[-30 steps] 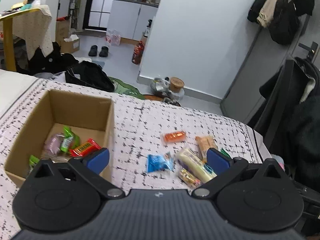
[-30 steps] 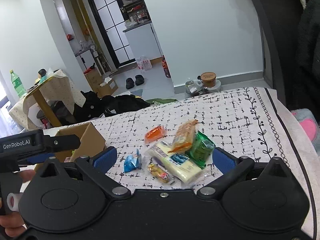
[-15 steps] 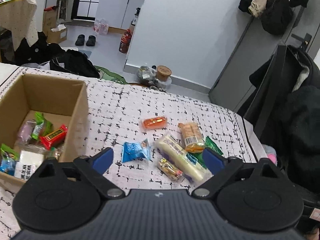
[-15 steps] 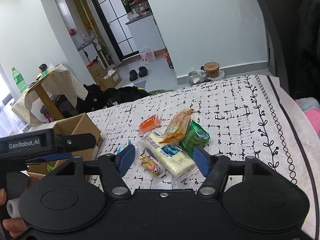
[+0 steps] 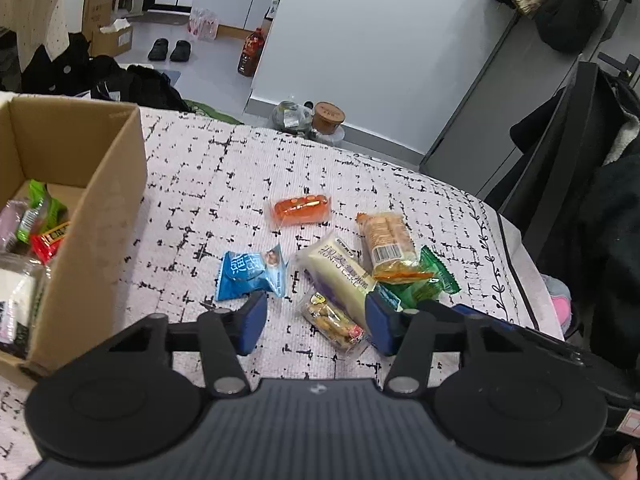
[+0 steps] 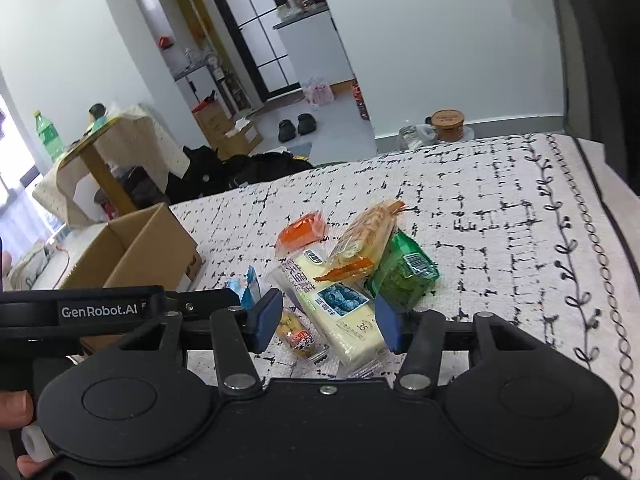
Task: Organize snacks
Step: 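Move both tools back over the remaining snacks on the bed, then grasp the small peanut snack with the left tool while the right tool grasps the white cake pack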
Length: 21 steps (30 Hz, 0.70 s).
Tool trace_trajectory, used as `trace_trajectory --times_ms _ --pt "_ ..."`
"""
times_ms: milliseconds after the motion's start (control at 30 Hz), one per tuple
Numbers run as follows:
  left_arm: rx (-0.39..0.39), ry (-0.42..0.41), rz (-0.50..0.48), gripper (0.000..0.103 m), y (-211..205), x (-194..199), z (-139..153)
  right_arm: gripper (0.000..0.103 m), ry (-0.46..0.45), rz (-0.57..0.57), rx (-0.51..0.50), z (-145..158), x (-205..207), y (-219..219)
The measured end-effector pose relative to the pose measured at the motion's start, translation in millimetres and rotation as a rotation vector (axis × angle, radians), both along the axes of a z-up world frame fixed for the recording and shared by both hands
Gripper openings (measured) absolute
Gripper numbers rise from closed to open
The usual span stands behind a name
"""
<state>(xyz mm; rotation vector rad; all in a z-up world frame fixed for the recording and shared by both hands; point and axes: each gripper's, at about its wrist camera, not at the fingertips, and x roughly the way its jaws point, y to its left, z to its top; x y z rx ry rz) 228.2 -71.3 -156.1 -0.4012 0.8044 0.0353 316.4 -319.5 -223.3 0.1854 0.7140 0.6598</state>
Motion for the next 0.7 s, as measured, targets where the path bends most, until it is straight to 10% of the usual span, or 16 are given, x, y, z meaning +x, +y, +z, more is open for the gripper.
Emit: trace_trajectory --times_ms 700 --pt "-0.036 0.071 0.005 0.046 -14 25 -37 0.032 0.117 -0.054 -0.051 -30 -4 1"
